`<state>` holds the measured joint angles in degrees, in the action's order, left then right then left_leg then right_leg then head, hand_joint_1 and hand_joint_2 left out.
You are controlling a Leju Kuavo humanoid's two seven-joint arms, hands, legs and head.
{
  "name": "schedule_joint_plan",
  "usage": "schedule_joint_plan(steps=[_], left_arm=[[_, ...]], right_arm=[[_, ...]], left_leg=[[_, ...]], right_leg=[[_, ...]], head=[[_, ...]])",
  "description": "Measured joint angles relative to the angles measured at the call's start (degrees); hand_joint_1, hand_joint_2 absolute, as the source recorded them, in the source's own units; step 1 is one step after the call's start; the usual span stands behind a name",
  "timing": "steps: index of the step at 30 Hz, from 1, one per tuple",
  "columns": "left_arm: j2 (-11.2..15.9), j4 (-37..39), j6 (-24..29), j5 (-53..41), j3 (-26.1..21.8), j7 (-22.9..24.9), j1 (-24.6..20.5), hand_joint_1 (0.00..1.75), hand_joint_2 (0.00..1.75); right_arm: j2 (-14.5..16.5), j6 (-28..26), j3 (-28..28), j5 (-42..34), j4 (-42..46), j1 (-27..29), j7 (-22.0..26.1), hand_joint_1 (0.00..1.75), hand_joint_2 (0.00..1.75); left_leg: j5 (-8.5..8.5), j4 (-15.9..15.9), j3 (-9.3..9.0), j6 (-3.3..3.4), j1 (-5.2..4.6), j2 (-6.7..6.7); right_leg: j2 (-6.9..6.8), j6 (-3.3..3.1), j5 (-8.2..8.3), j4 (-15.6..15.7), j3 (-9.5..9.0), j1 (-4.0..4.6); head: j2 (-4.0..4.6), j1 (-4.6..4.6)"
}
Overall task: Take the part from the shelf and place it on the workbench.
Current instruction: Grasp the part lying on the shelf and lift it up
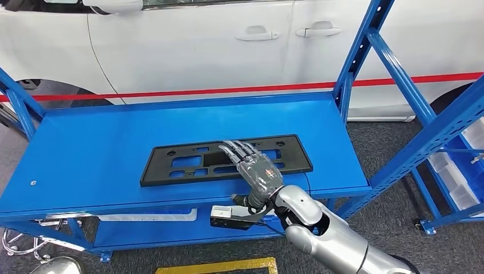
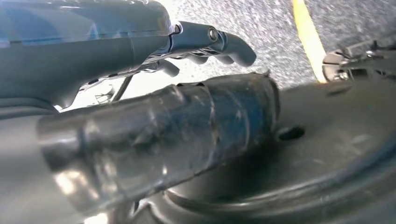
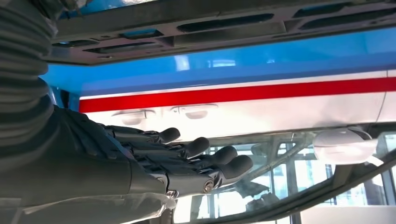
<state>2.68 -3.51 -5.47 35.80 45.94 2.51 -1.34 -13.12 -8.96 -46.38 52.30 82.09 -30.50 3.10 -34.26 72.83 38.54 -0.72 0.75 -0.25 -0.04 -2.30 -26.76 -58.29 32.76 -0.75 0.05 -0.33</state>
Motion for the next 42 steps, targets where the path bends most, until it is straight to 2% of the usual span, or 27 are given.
schedule_joint_plan(steps=[1,2,4,5,6,9,11,12,14,15,16,17,18,19,20,21,23,25,27,30,31,32,33,34,36,38,42], left_arm=[[0.0,0.0,0.0,0.0,0.0,0.0,0.0,0.0,0.0],[0.0,-0.1,0.0,0.0,0.0,0.0,0.1,0.0,0.0],[0.2,-0.1,0.0,0.0,0.0,0.1,0.2,0.0,0.0],[0.3,-0.1,0.1,0.0,0.0,0.2,0.2,0.0,0.0],[0.4,-0.1,0.1,0.0,0.0,0.3,0.2,0.0,0.0],[0.4,-0.4,0.3,-0.2,0.1,0.5,0.0,0.0,0.0],[0.5,-0.6,0.4,-0.3,0.1,0.6,0.1,0.0,0.0],[0.5,-0.6,0.4,-0.3,0.1,0.7,0.1,0.0,0.0],[0.6,-0.7,0.4,-0.4,0.1,0.8,0.1,0.0,0.0],[0.6,-0.8,0.4,-0.4,0.1,0.8,0.1,0.0,0.0],[0.6,-0.9,0.4,-0.4,0.1,0.9,0.1,0.0,0.0],[0.6,-1.0,0.4,-0.4,0.2,1.0,0.1,0.0,0.0],[0.6,-1.1,0.4,-0.4,0.2,1.0,0.1,0.0,0.0],[0.6,-1.1,0.4,-0.4,0.2,1.1,0.2,0.0,0.0],[0.5,-1.2,0.4,-0.4,0.3,1.1,0.2,0.0,0.0],[0.5,-1.3,0.4,-0.3,0.3,1.1,0.2,0.0,0.0],[0.5,-1.4,0.4,-0.3,0.4,1.1,0.1,0.0,0.0],[0.6,-1.5,0.4,-0.1,0.4,1.1,0.0,0.0,0.0],[0.7,-1.6,0.4,0.1,0.5,1.1,0.0,0.0,0.0],[0.7,-1.7,0.3,0.2,0.6,1.1,0.1,0.0,0.0],[0.7,-1.7,0.3,0.3,0.6,1.1,0.1,0.0,0.0],[0.8,-1.7,0.3,0.4,0.6,1.0,0.1,0.0,0.0],[0.8,-1.7,0.3,0.6,0.6,0.8,0.2,0.0,0.0],[0.9,-1.7,0.4,0.9,0.6,0.7,0.2,0.0,0.0],[1.0,-1.7,0.4,1.3,0.6,0.5,0.3,0.0,0.0],[1.1,-1.8,0.5,1.5,0.6,0.3,0.2,0.0,0.0],[1.1,-1.9,0.6,2.1,0.5,0.2,0.1,0.0,0.0]], right_arm=[[0.0,0.0,0.0,0.0,-0.1,0.0,0.0,0.0,1.75],[0.1,0.0,0.0,0.0,-0.2,0.0,0.0,0.0,1.75],[0.2,0.0,0.0,0.0,-0.3,0.0,0.0,0.0,1.75],[0.3,0.0,0.0,0.0,-0.4,0.0,0.0,0.0,1.75],[0.4,0.1,0.0,-0.1,-0.5,-0.1,0.0,0.0,1.75],[0.8,0.3,0.0,-0.3,-1.0,-0.3,0.0,0.0,1.75],[1.1,0.5,0.0,-0.5,-1.6,-0.7,0.0,0.0,1.75],[1.3,0.6,0.0,-0.5,-1.9,-0.9,0.0,0.0,1.75],[1.5,0.9,-0.1,-0.7,-3.0,-1.2,0.0,0.0,1.75],[1.6,1.0,-0.1,-0.8,-3.6,-1.3,0.0,0.0,1.75],[1.7,1.0,-0.2,-0.8,-4.2,-1.3,0.0,0.0,1.75],[1.8,1.1,-0.2,-0.9,-4.6,-1.3,0.1,0.0,1.75],[1.8,1.1,-0.2,-0.9,-5.0,-1.3,0.1,0.0,1.75],[1.9,1.1,-0.3,-0.9,-5.3,-1.4,0.1,0.0,1.75],[2.0,1.2,-0.3,-0.9,-5.6,-1.5,0.2,0.0,1.75],[2.1,1.2,-0.3,-0.9,-5.9,-1.7,0.2,0.0,1.75],[2.4,1.4,-0.3,-0.9,-6.4,-1.9,0.3,0.0,1.75],[2.6,1.8,-0.4,-0.9,-6.9,-2.0,0.4,0.0,1.75],[2.8,2.2,-0.6,-0.8,-7.5,-2.4,0.5,0.0,1.75],[3.0,3.0,-1.2,-0.6,-8.8,-2.8,0.6,0.0,1.75],[3.1,3.5,-1.5,-0.5,-9.3,-2.8,0.6,0.0,1.75],[3.1,4.0,-1.8,-0.5,-9.7,-2.9,0.6,0.0,1.75],[3.1,4.5,-2.1,-0.6,-10.2,-3.1,0.6,0.0,1.75],[3.1,5.1,-2.4,-0.7,-10.6,-3.3,0.7,0.0,1.75],[3.1,6.2,-2.9,-1.0,-11.3,-4.0,0.8,0.0,1.75],[3.1,7.3,-3.4,-1.3,-12.1,-4.8,1.1,0.0,1.75],[3.1,8.6,-4.6,-1.8,-13.5,-5.7,1.4,0.0,1.75]], left_leg=[[0.87,1.0,1.26,-0.1,0.04,0.01],[2.81,-0.2,1.46,-0.14,0.08,0.02],[7.92,-7.0,-0.63,-0.01,0.15,0.06],[9.39,-10.2,-1.89,0.12,0.08,0.07],[9.93,-12.3,-2.74,0.38,-0.01,0.07],[9.14,-13.8,-3.36,1.32,-0.17,-0.05],[8.97,-14.4,-4.0,1.99,0.0,-0.05],[8.87,-14.7,-4.39,2.34,0.12,0.0],[8.46,-14.8,-4.88,2.87,0.1,0.02],[8.22,-14.8,-5.12,3.01,0.06,-0.03],[7.94,-14.8,-5.46,3.07,0.02,-0.11],[7.61,-14.8,-5.92,3.05,0.0,-0.2],[7.22,-14.8,-6.52,2.96,-0.03,-0.27],[6.79,-14.8,-7.1,2.82,-0.06,-0.32],[6.37,-14.7,-7.56,2.59,-0.18,-0.32],[6.05,-14.7,-7.81,2.33,-0.24,-0.33],[5.77,-14.9,-7.89,1.75,-0.29,-0.29],[5.46,-15.0,-8.12,1.14,-0.27,-0.18],[3.88,-12.1,-7.03,0.62,-0.23,-0.1],[0.17,-1.5,-0.75,0.04,0.05,-0.08],[0.24,0.6,0.93,-0.14,0.14,-0.07],[1.48,0.6,1.58,-0.26,0.22,-0.06],[3.76,-1.6,1.15,-0.31,0.31,-0.04],[6.49,-5.4,-0.09,-0.27,0.39,0.0],[9.47,-11.8,-2.61,0.01,0.27,0.0],[9.59,-13.9,-3.43,0.26,0.21,-0.12],[9.46,-14.3,-3.41,0.64,0.03,-0.22]], right_leg=[[0.01,0.02,-0.37,-0.1,-0.37,0.0],[0.05,0.09,-0.79,-0.2,-0.83,-0.01],[0.16,0.38,-1.75,-0.4,-1.74,-0.05],[0.23,0.64,-2.17,-0.5,-1.96,0.05],[0.27,0.91,-2.46,-0.6,-1.99,0.16],[0.21,1.73,-2.85,-0.4,-1.99,0.38],[0.14,2.31,-3.83,-1.7,-1.74,0.26],[0.14,2.57,-4.97,-4.0,-0.66,0.18],[0.11,2.89,-7.78,-11.8,3.78,0.03],[0.11,2.99,-8.49,-15.2,6.13,-0.01],[0.11,3.01,-8.1,-16.9,7.71,-0.03],[0.11,2.92,-6.51,-16.4,8.16,-0.01],[0.11,2.69,-3.84,-13.5,7.43,0.02],[0.11,2.32,-1.12,-9.5,6.13,0.11],[0.1,1.91,0.83,-5.9,4.76,0.31],[0.05,1.53,1.82,-3.1,3.59,0.53],[0.02,1.09,1.45,-1.5,2.78,0.92],[0.07,0.74,1.29,-0.7,2.15,0.64],[0.04,0.19,1.23,0.2,1.17,0.19],[-0.06,-0.27,0.62,0.5,0.27,0.13],[-0.06,-0.24,0.35,0.5,-0.02,0.13],[-0.04,-0.17,0.06,0.4,-0.36,0.11],[0.01,-0.04,-0.28,0.3,-0.74,0.07],[0.07,0.14,-0.68,0.1,-1.1,0.03],[0.2,0.68,-1.44,-0.5,-1.33,0.19],[0.23,0.93,-1.79,-0.8,-1.09,0.5],[0.19,0.75,-1.75,-0.4,-1.2,0.47]], head=[[0.0,0.0],[0.0,0.01],[0.01,-0.01],[0.01,0.0],[0.01,-0.01],[0.0,-0.01],[-0.01,-0.02],[0.0,-0.03],[-0.01,-0.05],[0.0,-0.05],[-0.01,-0.05],[-0.01,-0.05],[0.0,-0.05],[-0.01,-0.06],[-0.01,-0.05],[-0.01,-0.05],[-0.01,-0.02],[-0.01,-0.01],[0.0,0.01],[0.01,0.03],[0.0,0.03],[0.0,0.03],[-0.01,0.03],[-0.01,0.03],[0.0,0.02],[0.01,0.0],[0.0,0.01]])
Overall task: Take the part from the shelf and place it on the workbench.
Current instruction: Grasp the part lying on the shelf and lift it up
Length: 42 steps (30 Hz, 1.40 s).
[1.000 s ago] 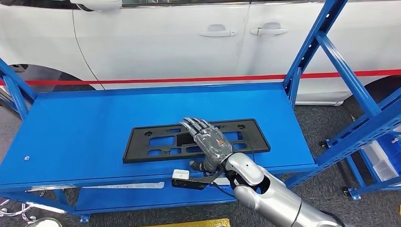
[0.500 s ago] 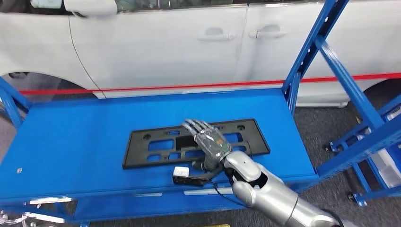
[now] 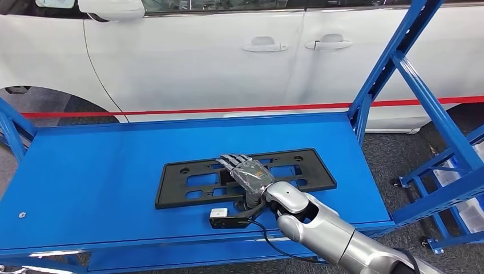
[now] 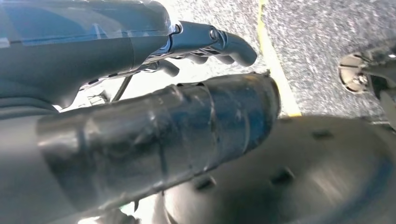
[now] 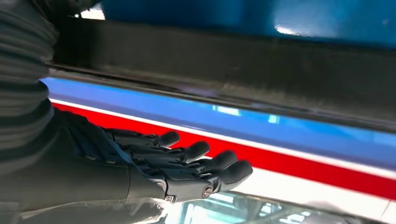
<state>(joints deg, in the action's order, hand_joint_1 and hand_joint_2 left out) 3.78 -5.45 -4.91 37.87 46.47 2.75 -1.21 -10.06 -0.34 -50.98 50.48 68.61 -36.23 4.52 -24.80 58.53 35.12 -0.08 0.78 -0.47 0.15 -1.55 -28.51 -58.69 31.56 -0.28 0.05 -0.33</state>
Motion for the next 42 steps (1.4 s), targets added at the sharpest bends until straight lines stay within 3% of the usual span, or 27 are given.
schedule_joint_plan(steps=[6,11,16,20,25,42], left_arm=[[0.1,-0.1,0.0,0.1,0.0,-0.2,0.0,0.0,0.0],[0.1,-0.1,0.0,0.3,-0.1,-0.2,0.0,0.0,0.0],[0.1,-0.1,0.0,0.6,-0.1,-0.2,0.0,0.0,0.0],[0.1,-0.1,0.2,1.0,-0.3,-0.3,0.0,0.0,0.0],[0.0,-0.1,0.6,1.3,-0.5,-0.4,0.0,0.0,0.0],[-0.2,-0.1,0.8,1.6,-0.4,-0.2,0.2,0.0,0.0]], right_arm=[[0.0,0.4,-1.3,-0.1,-1.3,-1.0,0.1,0.0,1.75],[0.0,0.3,-1.9,-0.3,-1.7,-1.4,0.0,0.0,1.75],[0.0,-0.5,-2.1,-0.3,-1.7,-1.4,-1.0,0.02,1.75],[0.0,-2.2,-2.1,0.8,-1.7,-1.2,-3.0,1.75,1.75],[0.3,-4.3,-0.4,1.9,-1.7,0.5,-5.5,1.75,1.75],[-1.5,-8.0,6.6,3.9,3.0,6.9,-6.3,1.75,1.75]], left_leg=[[-0.22,0.0,-0.07,0.37,-0.12,0.02],[-0.22,0.0,-0.12,0.51,-0.16,0.04],[-0.2,0.0,-0.2,0.52,-0.16,0.04],[-0.19,0.0,-0.26,0.5,-0.14,0.05],[-0.19,0.0,-0.29,0.49,-0.14,0.05],[-0.26,0.0,-0.53,0.52,-0.08,0.07]], right_leg=[[-0.01,0.08,0.04,0.5,-0.28,-0.07],[-0.01,0.77,0.1,0.5,-0.31,-0.11],[-0.01,0.85,0.09,0.5,-0.32,-0.01],[0.0,0.85,0.08,0.4,-0.31,0.08],[0.0,0.86,0.01,0.3,-0.28,0.09],[-0.01,0.8,-0.1,0.3,-0.44,0.08]], head=[[0.0,0.0],[0.01,0.0],[0.0,0.0],[0.0,0.0],[0.0,0.0],[0.0,0.0]])
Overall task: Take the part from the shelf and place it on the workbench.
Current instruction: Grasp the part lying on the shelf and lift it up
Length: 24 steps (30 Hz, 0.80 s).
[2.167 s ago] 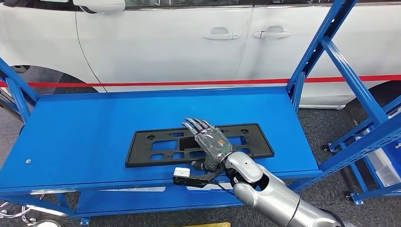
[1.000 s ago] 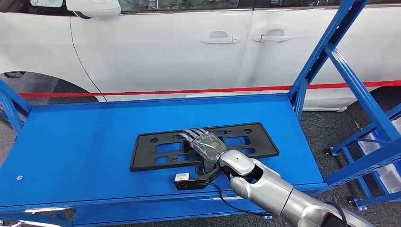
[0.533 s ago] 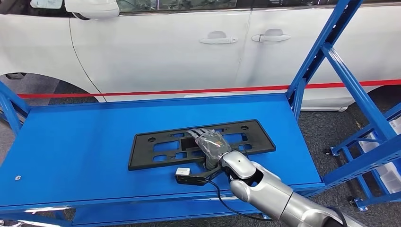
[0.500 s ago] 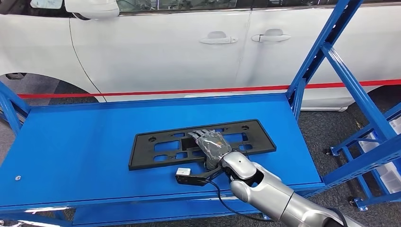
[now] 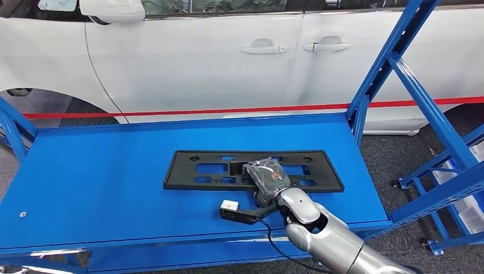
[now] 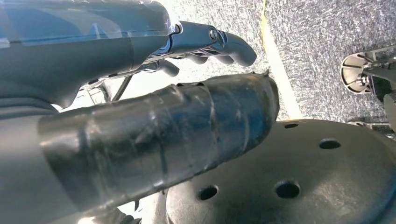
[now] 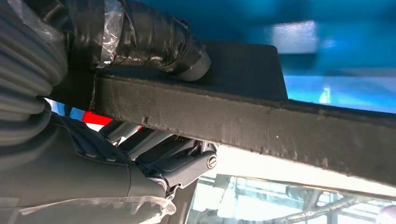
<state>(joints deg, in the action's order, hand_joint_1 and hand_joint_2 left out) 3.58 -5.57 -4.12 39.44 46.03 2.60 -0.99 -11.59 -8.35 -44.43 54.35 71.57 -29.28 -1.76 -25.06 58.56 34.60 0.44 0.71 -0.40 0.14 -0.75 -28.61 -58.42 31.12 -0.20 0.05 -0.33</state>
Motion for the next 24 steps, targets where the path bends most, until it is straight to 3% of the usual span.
schedule_joint_plan(steps=[2,6,15,24], left_arm=[[0.0,0.0,0.1,0.0,0.0,-0.1,0.0,0.0,0.0],[0.0,0.0,0.2,0.5,0.0,-0.4,0.0,0.0,1.75],[0.0,0.0,0.6,1.5,0.0,-0.7,0.0,0.0,1.75],[0.0,0.0,1.6,1.4,0.2,-0.3,0.1,0.0,1.75]], right_arm=[[-0.4,0.0,0.4,0.2,0.9,0.6,0.0,1.75,1.75],[-1.2,0.1,1.0,0.7,2.7,1.8,-0.1,1.75,1.75],[-3.4,1.7,1.3,-1.5,6.9,2.9,2.5,1.75,1.75],[-8.5,-2.3,2.0,-0.9,15.7,5.1,6.2,1.75,1.75]], left_leg=[[0.0,0.0,-0.03,0.0,0.0,0.0],[0.0,0.0,-0.07,0.0,0.0,0.0],[0.0,0.0,-0.11,0.0,0.0,0.02],[-0.01,0.0,-0.03,0.0,-0.04,0.01]], right_leg=[[0.0,0.0,0.0,0.0,-0.03,-0.01],[0.0,0.0,0.0,0.0,-0.09,-0.02],[0.02,0.0,0.0,0.0,-0.1,0.0],[0.01,0.01,0.01,0.0,-0.07,0.0]], head=[[0.0,0.0],[0.01,0.0],[0.01,0.0],[0.01,0.0]])
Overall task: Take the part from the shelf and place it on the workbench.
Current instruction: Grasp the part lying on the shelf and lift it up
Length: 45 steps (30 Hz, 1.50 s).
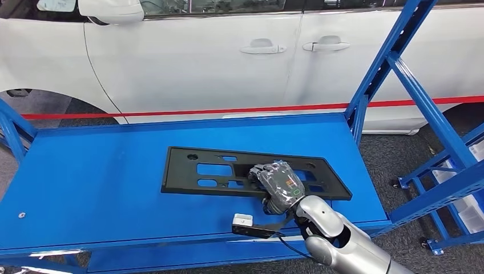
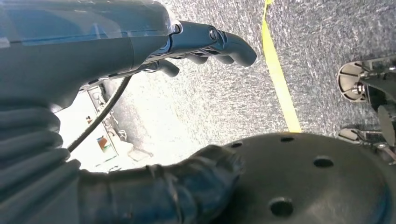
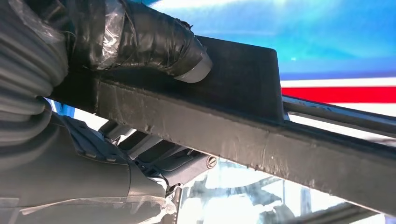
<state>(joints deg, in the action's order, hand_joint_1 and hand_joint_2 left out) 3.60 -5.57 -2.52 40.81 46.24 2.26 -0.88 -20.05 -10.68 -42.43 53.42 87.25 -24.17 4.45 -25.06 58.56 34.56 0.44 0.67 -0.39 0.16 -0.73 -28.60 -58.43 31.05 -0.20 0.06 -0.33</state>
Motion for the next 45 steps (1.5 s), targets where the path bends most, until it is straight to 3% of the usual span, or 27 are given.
schedule_joint_plan(steps=[4,7,9,11,13,14,15,16,18,19,21,23,25,28,30,31,32,34,35,36,39,40,41,43,44,45], left_arm=[[0.0,0.0,0.9,0.4,0.1,0.0,0.0,0.0,1.75],[0.0,0.1,1.5,0.5,0.4,0.0,0.0,0.0,1.75],[-0.2,0.2,1.8,0.5,0.7,0.0,0.0,0.0,1.75],[-0.4,0.3,1.8,0.6,0.9,0.0,-0.1,0.0,1.75],[-0.7,0.6,1.9,0.8,1.1,0.0,-0.1,0.0,1.75],[-0.8,0.7,1.9,0.9,1.1,0.0,-0.1,0.0,1.75],[-1.0,0.8,1.9,1.0,1.2,0.0,-0.1,0.0,1.75],[-1.1,0.9,1.9,1.0,1.2,-0.1,-0.1,0.0,1.75],[-1.4,1.1,1.8,1.0,1.3,-0.4,-0.2,0.0,1.75],[-1.4,1.2,1.8,1.0,1.4,-0.6,-0.2,0.0,1.75],[-1.5,1.5,1.8,1.0,1.7,-0.8,-0.3,0.0,1.75],[-1.6,1.7,1.7,1.0,2.0,-1.1,-0.3,0.0,1.75],[-1.7,2.1,1.5,1.0,2.3,-1.5,-0.3,0.0,1.75],[-1.8,2.9,0.9,1.1,2.7,-2.2,-0.6,0.0,1.75],[-1.9,3.4,0.4,1.2,3.2,-2.5,-0.8,0.0,1.75],[-1.9,3.5,0.2,1.3,3.5,-2.6,-0.8,0.0,1.75],[-1.9,3.7,0.0,1.4,3.8,-2.7,-0.9,0.0,1.75],[-1.9,4.0,-0.4,1.6,4.3,-2.8,-1.0,0.0,1.75],[-1.9,4.2,-0.5,1.8,4.5,-2.8,-1.0,0.0,1.75],[-1.9,4.3,-0.6,1.9,4.8,-2.9,-1.1,0.0,1.75],[-2.1,4.5,-0.7,2.1,5.3,-2.9,-1.1,0.0,1.75],[-2.1,4.5,-0.7,2.2,5.4,-2.9,-1.2,0.0,1.75],[-2.2,4.6,-0.7,2.2,5.5,-2.9,-1.2,0.0,1.75],[-2.4,4.6,-0.8,2.2,5.5,-2.9,-1.3,0.0,1.75],[-2.4,4.6,-0.8,2.2,5.5,-2.9,-1.3,0.0,1.75],[-2.4,4.6,-0.8,2.2,5.5,-2.9,-1.3,0.0,1.75]], right_arm=[[-1.5,-2.6,0.8,1.0,3.0,0.8,1.0,1.75,1.75],[-2.7,-5.6,1.5,4.5,6.1,1.2,0.5,1.75,1.75],[-3.5,-6.6,2.1,7.1,8.1,1.2,-0.4,1.75,1.75],[-4.4,-8.1,2.4,10.2,9.4,1.4,-1.1,1.75,1.75],[-5.1,-10.4,2.4,12.9,10.3,1.8,-1.4,1.75,1.75],[-5.4,-11.3,2.4,13.5,10.7,2.1,-1.4,1.75,1.75],[-5.7,-11.8,2.3,13.7,11.1,2.4,-1.2,1.75,1.75],[-5.9,-12.1,2.3,13.8,11.4,2.7,-1.1,1.75,1.75],[-6.1,-12.3,2.1,13.8,12.1,2.9,-0.9,1.75,1.75],[-6.3,-12.5,2.0,13.8,12.4,3.0,-0.8,1.75,1.75],[-6.4,-12.6,1.8,13.8,13.0,3.1,-0.6,1.75,1.75],[-6.5,-12.8,1.6,13.6,13.4,3.1,-0.3,1.75,1.75],[-6.6,-13.1,1.3,13.2,14.0,3.1,0.2,1.75,1.75],[-6.8,-13.5,0.5,11.3,15.1,3.0,2.0,1.75,1.75],[-7.2,-12.8,-0.8,7.7,15.9,2.7,4.5,1.75,1.75],[-7.4,-12.2,-1.7,5.8,16.5,2.5,5.9,1.75,1.75],[-7.7,-11.6,-2.6,4.2,17.2,2.3,7.3,1.75,1.75],[-8.0,-10.9,-4.5,2.4,19.0,1.8,9.3,1.75,1.75],[-8.2,-10.8,-5.5,2.1,20.1,1.6,9.9,1.75,1.75],[-8.3,-10.8,-6.5,2.0,21.1,1.4,10.3,1.75,1.75],[-8.8,-10.8,-9.2,2.0,23.3,1.1,10.4,1.75,1.75],[-9.0,-10.8,-9.6,2.0,23.6,0.9,10.3,1.75,1.75],[-9.2,-10.8,-10.0,2.0,23.9,0.7,10.2,1.75,1.75],[-9.5,-10.8,-10.5,1.9,24.2,0.4,10.1,1.75,1.75],[-9.6,-10.8,-10.7,1.9,24.3,0.3,10.1,1.75,1.75],[-9.7,-10.8,-10.9,1.9,24.3,0.3,10.1,1.75,1.75]], left_leg=[[-0.02,0.0,0.05,0.01,-0.02,0.0],[-0.06,-0.1,0.06,0.76,-0.2,-0.03],[0.7,-1.4,-0.57,1.39,0.17,0.15],[1.5,-2.7,-1.15,1.79,0.55,0.38],[1.63,-2.8,-1.09,1.89,0.52,0.44],[1.61,-2.6,-0.98,1.86,0.57,0.44],[1.56,-2.4,-0.83,1.74,0.71,0.43],[1.45,-2.0,-0.64,1.49,0.92,0.41],[1.06,-0.8,-0.04,0.57,1.37,0.33],[0.85,-0.1,0.33,0.0,1.43,0.25],[0.89,0.6,0.9,-1.04,1.27,0.04],[1.34,0.4,1.17,-1.8,1.31,-0.07],[-0.33,1.8,2.06,-2.13,1.52,0.04],[-7.65,11.3,5.25,-1.89,1.33,0.17],[-10.31,16.1,5.77,-1.46,0.98,0.17],[-10.11,15.5,4.5,-1.06,0.76,0.17],[-9.1,12.7,2.07,-0.5,0.46,0.16],[-7.11,4.4,-3.72,0.94,-0.36,0.23],[-6.46,1.4,-5.55,1.43,-0.75,0.29],[-6.15,-0.1,-6.34,1.75,-1.06,0.33],[-4.44,-1.1,-5.97,2.03,-1.18,0.45],[-3.59,-1.6,-5.7,2.28,-1.02,0.6],[-2.69,-2.0,-5.25,2.52,-0.83,0.75],[-1.31,-2.2,-3.78,2.83,-0.73,0.97],[-0.72,-2.0,-2.86,2.79,-0.74,1.03],[-0.16,-1.8,-1.88,2.69,-0.73,1.1]], right_leg=[[-0.01,0.01,0.01,0.0,0.02,-0.02],[-0.01,0.6,0.29,0.5,-0.08,-0.38],[-0.01,1.01,-0.13,0.3,-0.17,-0.43],[0.0,1.35,-2.8,-3.4,1.32,-0.51],[0.02,1.84,-6.41,-10.3,4.54,-0.87],[0.0,2.14,-7.21,-13.0,5.8,-1.15],[-0.03,2.47,-6.92,-13.9,6.24,-1.48],[-0.07,2.82,-5.57,-12.6,5.67,-1.85],[-0.04,3.57,-2.09,-6.2,2.6,-2.5],[0.16,3.61,-0.99,-3.5,1.5,-2.54],[0.58,2.83,-0.54,-2.2,1.29,-2.28],[0.58,1.5,0.07,-2.4,1.97,-2.18],[0.38,0.26,0.85,-2.4,2.77,-2.16],[0.12,-1.01,2.1,-2.3,4.4,-1.57],[0.02,-1.33,2.98,-2.4,5.59,-0.9],[0.01,-1.42,3.4,-2.4,6.11,-0.57],[0.02,-1.45,3.82,-2.4,6.56,-0.28],[0.0,-1.37,4.6,-2.3,7.13,0.12],[-0.06,-1.16,4.98,-2.3,7.28,0.18],[-0.15,-0.87,5.35,-2.2,7.35,0.11],[-0.28,0.22,6.17,-1.8,7.37,-0.11],[-0.24,0.52,5.12,-2.3,7.61,-0.1],[-0.18,0.81,3.05,-3.9,8.1,-0.1],[-0.14,1.27,-2.88,-9.7,9.5,-0.24],[-0.14,1.49,-4.89,-12.9,9.95,-0.34],[-0.15,1.7,-5.6,-15.3,9.88,-0.45]], head=[[-0.01,0.0],[0.01,0.02],[0.01,0.01],[0.0,-0.01],[0.0,-0.01],[0.0,-0.01],[0.01,-0.01],[0.0,-0.01],[0.0,-0.02],[0.0,-0.02],[0.0,0.02],[-0.01,0.05],[-0.01,0.05],[0.0,0.07],[-0.01,0.06],[-0.01,0.06],[-0.01,0.06],[0.0,0.04],[0.0,0.04],[-0.01,0.03],[-0.01,0.03],[0.0,0.02],[0.0,0.0],[0.0,-0.03],[-0.01,-0.03],[-0.01,-0.03]])
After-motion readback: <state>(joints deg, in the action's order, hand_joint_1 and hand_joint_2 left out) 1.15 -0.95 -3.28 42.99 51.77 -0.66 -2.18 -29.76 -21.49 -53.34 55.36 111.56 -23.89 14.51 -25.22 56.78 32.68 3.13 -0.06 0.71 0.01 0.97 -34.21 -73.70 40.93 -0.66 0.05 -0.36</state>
